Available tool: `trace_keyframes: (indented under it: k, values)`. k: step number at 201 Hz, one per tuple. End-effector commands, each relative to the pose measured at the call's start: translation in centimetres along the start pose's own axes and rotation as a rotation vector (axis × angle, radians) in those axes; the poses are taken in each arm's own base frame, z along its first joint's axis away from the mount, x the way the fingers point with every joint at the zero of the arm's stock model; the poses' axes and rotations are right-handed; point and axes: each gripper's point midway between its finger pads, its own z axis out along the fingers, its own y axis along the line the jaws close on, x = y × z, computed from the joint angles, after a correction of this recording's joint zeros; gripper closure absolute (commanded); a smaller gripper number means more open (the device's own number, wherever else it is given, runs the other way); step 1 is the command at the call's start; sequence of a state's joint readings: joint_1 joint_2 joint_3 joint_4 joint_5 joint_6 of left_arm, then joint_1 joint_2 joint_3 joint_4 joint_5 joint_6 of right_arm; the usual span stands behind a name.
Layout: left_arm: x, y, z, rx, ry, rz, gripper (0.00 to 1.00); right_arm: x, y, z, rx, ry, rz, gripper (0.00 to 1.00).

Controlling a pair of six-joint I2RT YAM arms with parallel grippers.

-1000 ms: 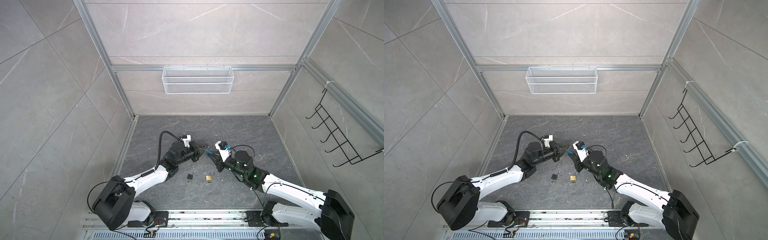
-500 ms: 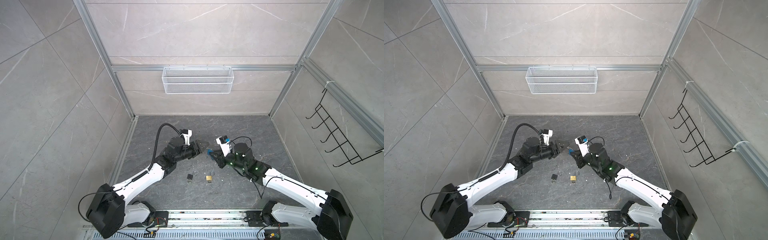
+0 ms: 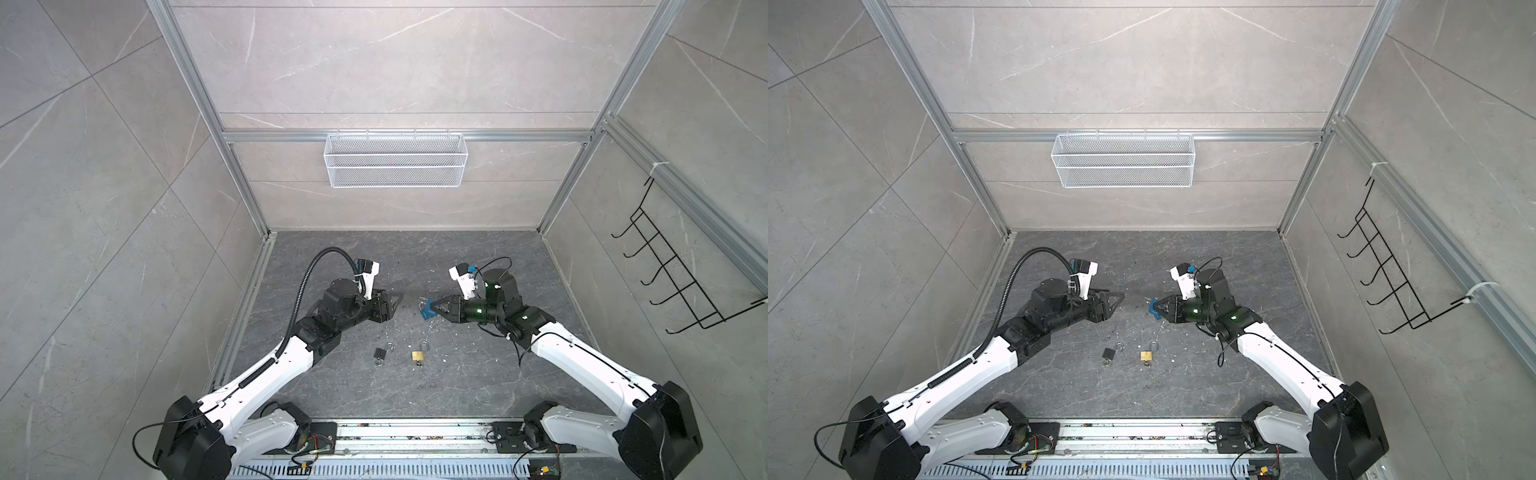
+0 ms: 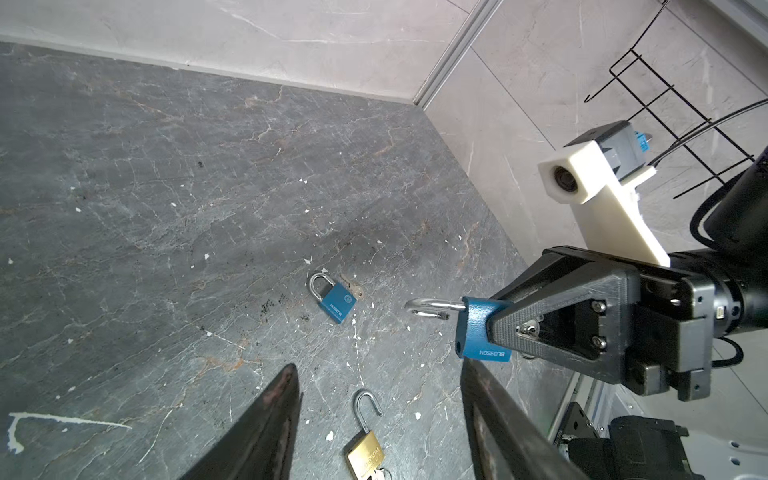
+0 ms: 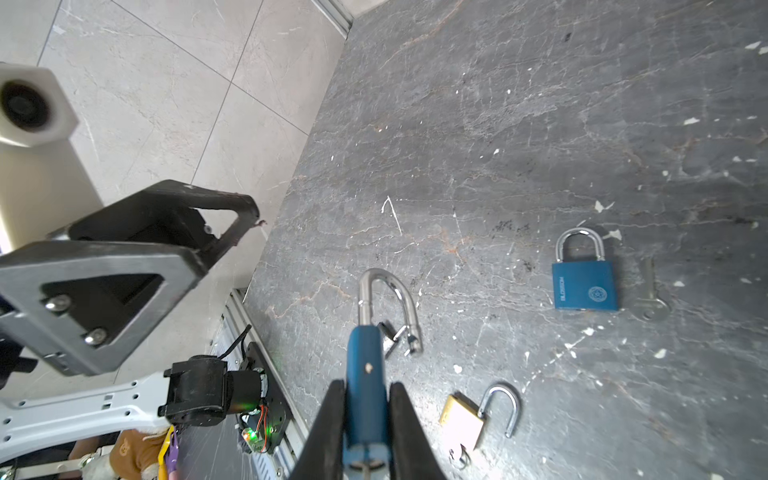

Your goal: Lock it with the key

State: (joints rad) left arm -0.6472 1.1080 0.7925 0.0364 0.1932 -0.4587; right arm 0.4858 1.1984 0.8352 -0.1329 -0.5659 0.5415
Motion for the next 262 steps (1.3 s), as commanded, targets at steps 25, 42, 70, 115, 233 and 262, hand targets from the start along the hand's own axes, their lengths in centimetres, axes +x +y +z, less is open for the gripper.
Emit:
trace_keyframes:
  k: [25,42,70,115,233,262]
  values:
    - [-1.2,1.0,0.0,-0.066,-0.061,0.024,0.41,1.1,-0.1,0.9,-0.031,0.085,0.062,1.00]
    - [-0.3,0.7,0.3,-0.052,0.008,0.049,0.40,1.2,0.4,0.9,-0.070,0.075,0.056,1.00]
    - [0.8,2.2,1.2,-0.116,0.056,0.025,0.39,1.3,-0.3,0.3,-0.021,0.050,0.006,1.00]
    - [2.7,3.5,2.5,-0.140,0.116,-0.016,0.41,2.3,-1.7,1.6,-0.022,0.065,0.018,1.00]
    - [2.9,2.4,1.5,-0.040,0.022,0.049,0.20,2.9,1.7,0.2,-0.179,0.097,0.051,1.00]
    - [2.8,-1.3,0.8,0.179,-0.014,0.115,0.20,3.5,2.3,0.5,-0.240,0.135,0.099,1.00]
